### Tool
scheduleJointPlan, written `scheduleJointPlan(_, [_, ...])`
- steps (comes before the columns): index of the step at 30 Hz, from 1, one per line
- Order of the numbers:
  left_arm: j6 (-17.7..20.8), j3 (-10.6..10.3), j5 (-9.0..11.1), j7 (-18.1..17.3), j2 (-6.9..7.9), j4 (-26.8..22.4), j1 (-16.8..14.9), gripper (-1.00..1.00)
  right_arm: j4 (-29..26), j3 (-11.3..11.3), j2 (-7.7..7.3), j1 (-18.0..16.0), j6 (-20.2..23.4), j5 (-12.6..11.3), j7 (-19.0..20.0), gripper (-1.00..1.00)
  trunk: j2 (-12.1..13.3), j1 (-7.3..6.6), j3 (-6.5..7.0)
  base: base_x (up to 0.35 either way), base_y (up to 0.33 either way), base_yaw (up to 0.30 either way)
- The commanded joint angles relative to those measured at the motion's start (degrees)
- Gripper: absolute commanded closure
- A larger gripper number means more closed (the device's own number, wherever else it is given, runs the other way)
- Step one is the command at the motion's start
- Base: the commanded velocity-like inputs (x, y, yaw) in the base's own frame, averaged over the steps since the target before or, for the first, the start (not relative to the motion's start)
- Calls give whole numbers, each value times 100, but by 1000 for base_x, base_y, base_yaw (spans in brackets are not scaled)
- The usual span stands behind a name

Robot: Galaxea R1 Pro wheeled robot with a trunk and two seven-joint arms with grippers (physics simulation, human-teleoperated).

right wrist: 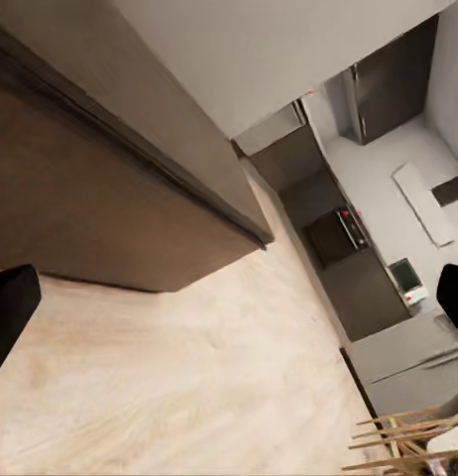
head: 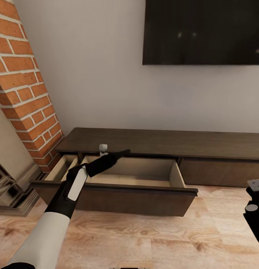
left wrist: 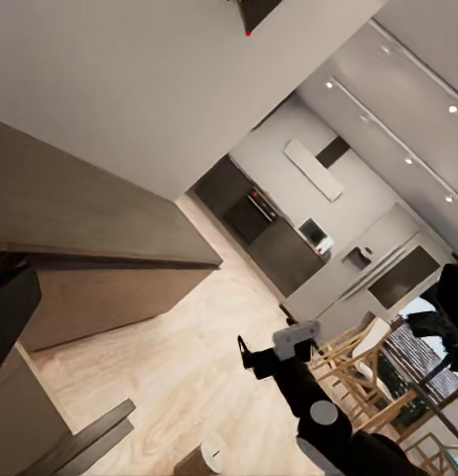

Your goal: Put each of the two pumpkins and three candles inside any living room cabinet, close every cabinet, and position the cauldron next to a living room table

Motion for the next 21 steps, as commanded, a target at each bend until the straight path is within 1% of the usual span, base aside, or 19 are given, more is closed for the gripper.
scheduleJointPlan(1, [-1, 0, -5, 14, 2, -1, -1, -100, -151, -26, 145, 0, 8, -81, 117, -100, 2, -2, 23, 0, 0, 0])
scheduleJointPlan(3, [-2, 0, -13, 70, 3, 1, -7, -100, -376, -46, 408, 0, 52, -232, 243, -100, 82, -46, 59, 0, 0, 0])
scheduleJointPlan(4, [-2, 0, -15, 144, 7, -6, -11, -100, -446, -49, 496, 0, 95, -284, 278, -100, 122, -68, 77, 0, 0, 0])
scheduleJointPlan(5, [-2, 0, -17, 321, 14, -24, -14, -100, -510, -46, 606, 0, 187, -332, 313, -100, 162, -90, 95, 0, 0, 0])
scheduleJointPlan(6, [-3, 0, -18, 472, 15, -34, -20, -100, -543, -41, 692, 0, 249, -350, 338, -100, 202, -112, 113, 0, 0, 0])
scheduleJointPlan(9, [-3, -11, -8, 929, 8, -47, -46, -100, -721, -33, 1010, 0, 348, -372, 515, -100, 323, -178, 166, 0, 0, 0])
scheduleJointPlan(10, [-3, -17, -6, 1018, 5, -49, -52, -100, -800, -29, 1092, 0, 391, -374, 613, -100, 363, -200, 184, 0, 0, 0])
scheduleJointPlan(12, [-3, -22, -8, 1114, 5, -52, -57, -100, -984, -26, 1254, 0, 618, -379, 914, -100, 443, -244, 220, 0, 0, 0])
scheduleJointPlan(13, [-3, -24, -11, 1141, 5, -52, -59, -100, -1088, -28, 1332, 0, 780, -380, 1105, -100, 483, -266, 238, 0, 0, 0])
scheduleJointPlan(14, [-3, -25, -15, 1165, 6, -53, -60, -100, -1282, -33, 1446, 0, 1033, -381, 1442, -100, 523, -288, 256, 0, 0, 0])
scheduleJointPlan(16, [-3, -26, -23, 1181, 11, -53, -66, -100, -1615, -41, 1561, 0, 1349, -389, 1986, -100, 603, -332, 292, 0, 0, 0])
scheduleJointPlan(19, [-3, -26, -27, 1237, 13, -53, -69, -100, -2071, -53, 1660, 0, 1851, -425, 2848, -100, 724, -398, 346, 0, 0, 0])
scheduleJointPlan(20, [-3, -26, -27, 1292, 13, -55, -69, -100, -2201, -60, 1677, 0, 2039, -490, 3135, -100, 764, -420, 364, 0, 0, 0])
scheduleJointPlan(21, [-3, -26, -28, 1363, 13, -54, -69, -100, -2313, -76, 1685, 5, 2222, -610, 3419, -100, 804, -442, 382, 0, 0, 0])
